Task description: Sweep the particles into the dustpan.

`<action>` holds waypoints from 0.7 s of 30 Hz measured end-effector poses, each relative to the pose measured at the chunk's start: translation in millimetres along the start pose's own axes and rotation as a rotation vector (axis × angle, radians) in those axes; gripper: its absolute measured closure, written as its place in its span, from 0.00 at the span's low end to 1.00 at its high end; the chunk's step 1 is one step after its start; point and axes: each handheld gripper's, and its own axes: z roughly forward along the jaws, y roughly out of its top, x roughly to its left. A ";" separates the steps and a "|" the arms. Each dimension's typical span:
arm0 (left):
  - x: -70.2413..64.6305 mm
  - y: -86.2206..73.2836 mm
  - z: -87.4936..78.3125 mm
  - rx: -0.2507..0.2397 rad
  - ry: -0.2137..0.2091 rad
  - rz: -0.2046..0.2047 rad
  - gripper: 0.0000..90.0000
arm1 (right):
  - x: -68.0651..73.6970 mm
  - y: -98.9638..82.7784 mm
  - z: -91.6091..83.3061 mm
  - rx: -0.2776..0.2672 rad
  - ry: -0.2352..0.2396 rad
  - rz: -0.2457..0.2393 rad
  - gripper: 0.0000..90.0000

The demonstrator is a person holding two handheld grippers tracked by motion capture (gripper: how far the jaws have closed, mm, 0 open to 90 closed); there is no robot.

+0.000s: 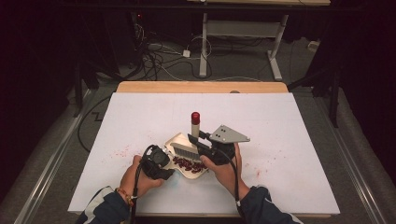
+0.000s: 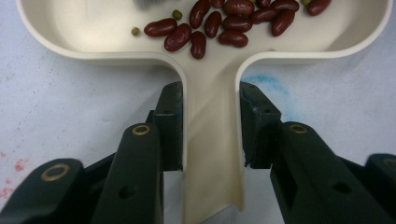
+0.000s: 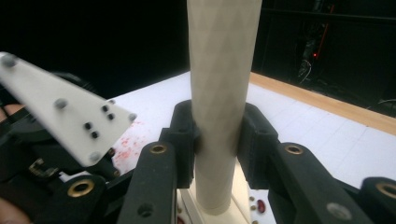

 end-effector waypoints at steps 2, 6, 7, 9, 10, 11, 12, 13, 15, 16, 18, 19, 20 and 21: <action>0.4 -0.2 0.0 -0.001 -0.003 -0.001 0.71 | -3.2 1.0 -0.2 -0.006 -0.002 0.002 0.79; 0.8 -0.9 0.4 -0.008 -0.007 -0.008 0.71 | -16.8 5.4 -5.3 -0.026 0.000 0.048 0.79; 1.1 -1.0 0.3 -0.008 -0.008 -0.005 0.71 | -23.4 8.0 -11.0 -0.037 0.001 0.044 0.79; 2.6 -1.7 -0.4 -0.012 -0.008 0.004 0.71 | -29.4 11.2 -18.0 -0.049 -0.017 0.044 0.79; 2.6 -1.7 -0.4 -0.012 -0.008 0.004 0.71 | -29.4 11.2 -18.0 -0.049 -0.017 0.044 0.79; 3.5 -2.3 -0.7 -0.014 -0.007 0.003 0.71 | -36.8 14.9 -26.2 -0.063 -0.028 0.044 0.79; 4.6 -3.3 -1.0 -0.017 -0.007 0.000 0.71 | -36.8 14.9 -26.2 -0.063 -0.028 0.044 0.79; 6.1 -4.5 -1.2 -0.020 -0.010 -0.004 0.71 | -40.1 16.5 -30.8 -0.066 -0.033 0.048 0.79; 8.9 -7.0 -2.7 -0.034 -0.014 -0.007 0.71 | -47.1 19.2 -40.0 -0.073 -0.047 0.046 0.79; 10.3 -7.9 -3.9 -0.037 -0.016 -0.008 0.71 | -53.8 20.7 -48.0 -0.070 -0.055 0.050 0.79; 11.8 -9.6 -7.0 -0.047 -0.008 0.001 0.71 | -59.3 20.9 -55.5 -0.065 -0.057 0.057 0.79; 12.6 -10.4 -8.4 -0.049 -0.004 -0.001 0.71 | -59.3 20.9 -55.5 -0.065 -0.057 0.057 0.79; 13.5 -11.5 -9.4 -0.050 -0.002 -0.006 0.71 | -61.3 20.5 -59.6 -0.061 -0.053 0.054 0.79; 15.1 -12.7 -10.0 -0.049 0.001 -0.005 0.71 | -62.9 20.1 -63.8 -0.058 -0.052 0.050 0.79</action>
